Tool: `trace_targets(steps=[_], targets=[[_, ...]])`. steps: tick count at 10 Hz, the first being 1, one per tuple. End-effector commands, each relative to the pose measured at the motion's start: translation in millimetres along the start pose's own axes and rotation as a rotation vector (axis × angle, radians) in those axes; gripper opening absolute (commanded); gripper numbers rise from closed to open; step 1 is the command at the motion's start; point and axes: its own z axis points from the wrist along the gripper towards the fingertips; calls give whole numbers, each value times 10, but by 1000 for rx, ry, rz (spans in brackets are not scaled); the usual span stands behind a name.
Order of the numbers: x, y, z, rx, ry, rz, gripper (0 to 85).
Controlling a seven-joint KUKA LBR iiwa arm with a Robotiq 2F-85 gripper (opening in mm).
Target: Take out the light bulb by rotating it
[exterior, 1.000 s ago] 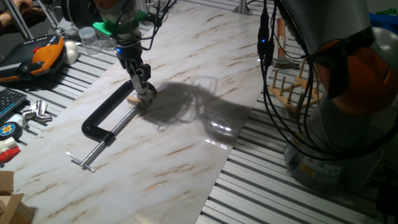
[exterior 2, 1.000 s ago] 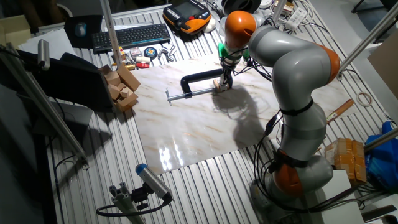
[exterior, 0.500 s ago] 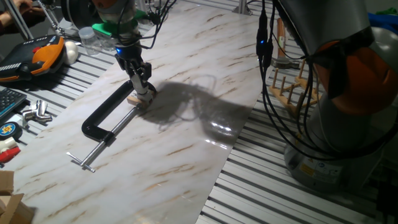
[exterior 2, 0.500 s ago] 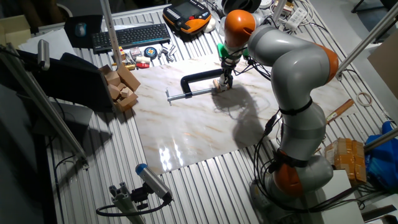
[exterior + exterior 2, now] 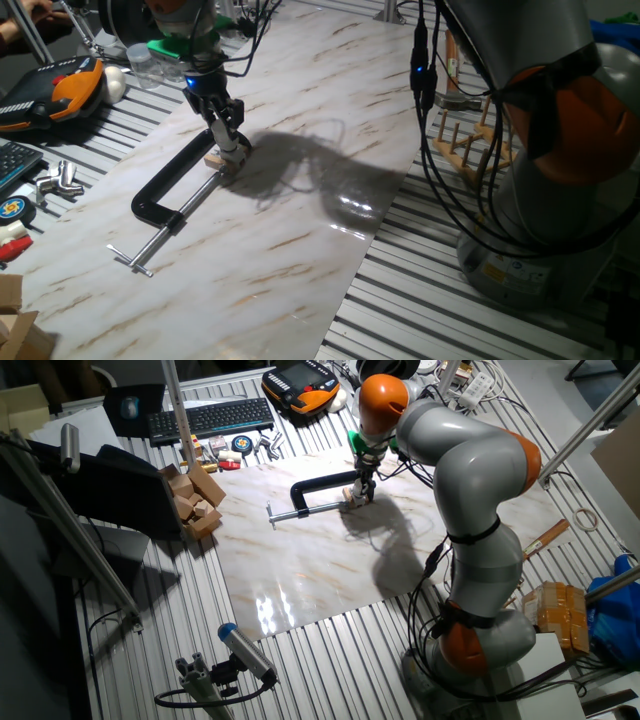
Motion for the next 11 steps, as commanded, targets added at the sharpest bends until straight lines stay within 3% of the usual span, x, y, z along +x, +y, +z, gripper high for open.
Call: trace_targets(steps=[1,11], targets=[[0,-1,0,0,0,-5,0],[3,-1,-1,-4,3,-216,0]])
